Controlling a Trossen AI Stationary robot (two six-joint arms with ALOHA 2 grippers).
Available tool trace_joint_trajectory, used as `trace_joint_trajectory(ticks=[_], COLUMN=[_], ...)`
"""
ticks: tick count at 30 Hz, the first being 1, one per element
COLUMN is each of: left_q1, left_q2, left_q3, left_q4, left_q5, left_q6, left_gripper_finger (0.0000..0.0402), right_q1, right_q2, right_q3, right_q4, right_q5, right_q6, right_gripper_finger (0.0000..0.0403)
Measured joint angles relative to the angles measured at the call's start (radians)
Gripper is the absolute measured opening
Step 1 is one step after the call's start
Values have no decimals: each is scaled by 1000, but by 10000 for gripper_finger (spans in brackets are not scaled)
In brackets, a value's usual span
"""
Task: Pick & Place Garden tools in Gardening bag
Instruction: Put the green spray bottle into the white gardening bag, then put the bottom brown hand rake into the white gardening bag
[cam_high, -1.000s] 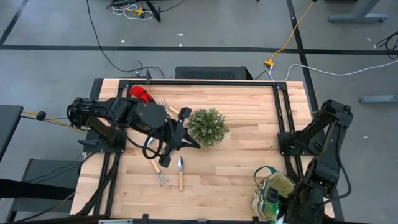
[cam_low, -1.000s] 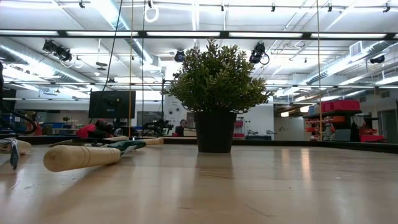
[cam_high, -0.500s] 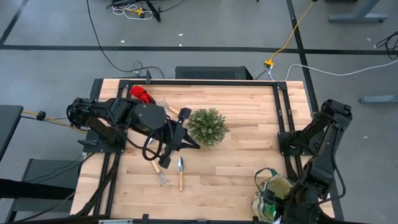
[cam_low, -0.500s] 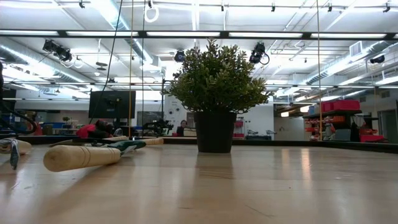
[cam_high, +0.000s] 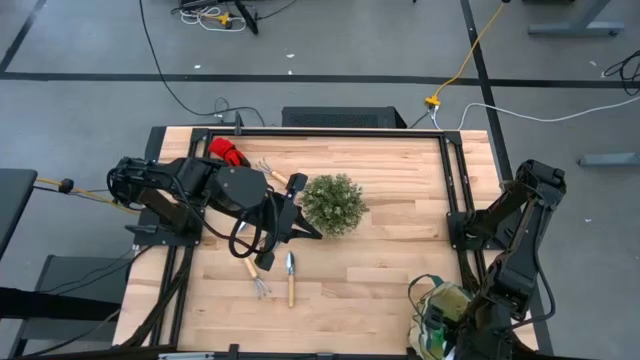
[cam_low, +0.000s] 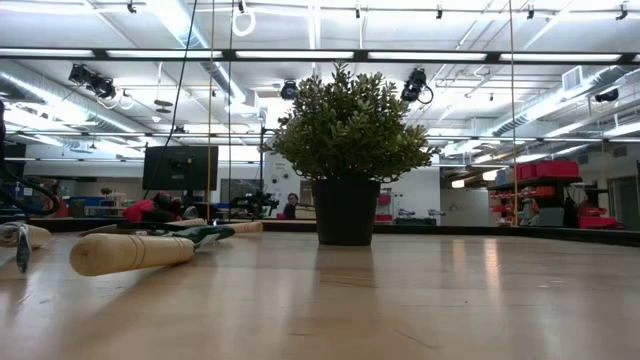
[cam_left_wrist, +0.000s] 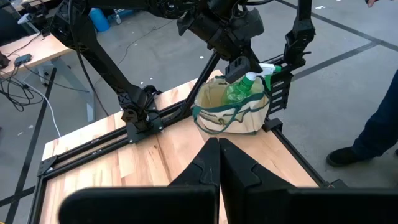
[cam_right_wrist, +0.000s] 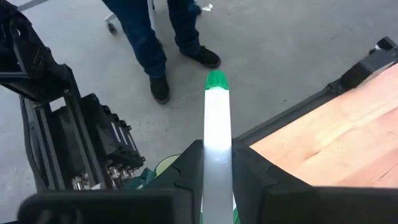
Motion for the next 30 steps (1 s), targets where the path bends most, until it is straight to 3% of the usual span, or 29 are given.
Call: trace_joint_trajectory(ticks=[10, 23, 30], left_q1=[0, 4, 4], left_q2=[0, 0, 0], left_q3=[0, 0, 0], left_q4=[0, 0, 0], left_q5=[0, 0, 0], left_q6=[0, -1, -26], left_gripper_finger=[2, 2, 2], right_q1=[0, -1, -2], right_q2=[0, -40, -146], right_q3=[0, 0, 0], right_q4=[0, -2, -2], right_q5=[18, 22, 190], right_q6=[-38, -42, -12], right_gripper_finger=[92, 154, 158])
